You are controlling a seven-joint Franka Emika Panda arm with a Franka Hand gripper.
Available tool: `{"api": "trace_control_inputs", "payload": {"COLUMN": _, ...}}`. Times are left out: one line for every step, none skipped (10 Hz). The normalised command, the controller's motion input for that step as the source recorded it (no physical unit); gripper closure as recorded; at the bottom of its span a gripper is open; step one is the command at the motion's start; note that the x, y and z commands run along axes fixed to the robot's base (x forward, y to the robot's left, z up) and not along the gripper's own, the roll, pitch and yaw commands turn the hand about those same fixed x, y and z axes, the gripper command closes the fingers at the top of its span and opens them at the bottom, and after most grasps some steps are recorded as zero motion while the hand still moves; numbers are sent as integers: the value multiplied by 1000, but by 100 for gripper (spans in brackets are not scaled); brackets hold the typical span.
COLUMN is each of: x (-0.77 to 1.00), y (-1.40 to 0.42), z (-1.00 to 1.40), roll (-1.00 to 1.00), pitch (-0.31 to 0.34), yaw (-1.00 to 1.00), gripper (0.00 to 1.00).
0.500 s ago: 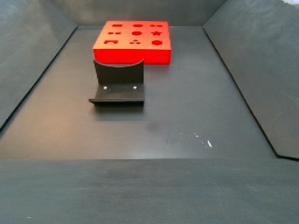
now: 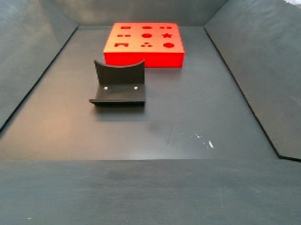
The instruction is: Insert the double-square object.
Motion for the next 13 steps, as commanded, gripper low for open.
{"api": "trace_control_inputs", "payload": {"x": 100, "y": 617, "z": -237, "roll": 10, "pitch": -17, "yaw": 0, "gripper": 100}}
{"api": "trace_control_inputs", "payload": {"x": 49, "y": 411, "z": -100, "roll": 1, "pitch": 0, "yaw": 0, "gripper": 100}}
{"api": "trace_control_inputs", "payload": {"x": 57, "y": 206, "z": -60, "roll": 11, "pitch": 0, "yaw": 0, "gripper": 100}}
{"api": "trace_control_inputs", "payload": {"x": 0, "y": 20, "z": -23, "roll": 26, "pitch": 0, "yaw": 0, "gripper": 100}}
{"api": "trace_control_inputs", "payload": {"x": 0, "y": 149, "z": -166, "roll": 103, "pitch": 0, "yaw": 0, "gripper": 100}}
{"api": "trace_control_inputs", "payload": {"x": 334, "y": 243, "z": -503, "roll": 91, "pitch": 0, "yaw": 0, "gripper": 100}}
{"api": "trace_control_inputs", "payload": {"x": 526, "y": 200, "z": -494, "roll": 104, "pitch": 0, "yaw": 0, "gripper": 100}}
{"api": "trace_control_inputs", "payload": {"x": 700, "y": 0, "z": -294, "roll": 217, "pitch": 0, "yaw": 0, "gripper": 100}}
{"api": "trace_control_inputs", "payload": {"x": 991, "y": -169, "z": -120, "roll": 277, "pitch": 0, "yaw": -34, "gripper": 100}}
{"api": "trace_control_inputs", "payload": {"x": 1000, "y": -174, "z": -91, "roll": 213, "pitch": 0, "yaw": -11, "gripper": 100}}
{"api": "trace_control_inputs", "payload": {"x": 1000, "y": -146, "z": -123, "roll": 194, "pitch": -19, "yaw": -29, "gripper": 100}}
{"api": "trace_control_inputs", "payload": {"x": 1000, "y": -137, "z": -126, "roll": 189, "pitch": -31, "yaw": -34, "gripper": 100}}
{"api": "trace_control_inputs", "payload": {"x": 1000, "y": -140, "z": -254, "roll": 110, "pitch": -99, "yaw": -71, "gripper": 100}}
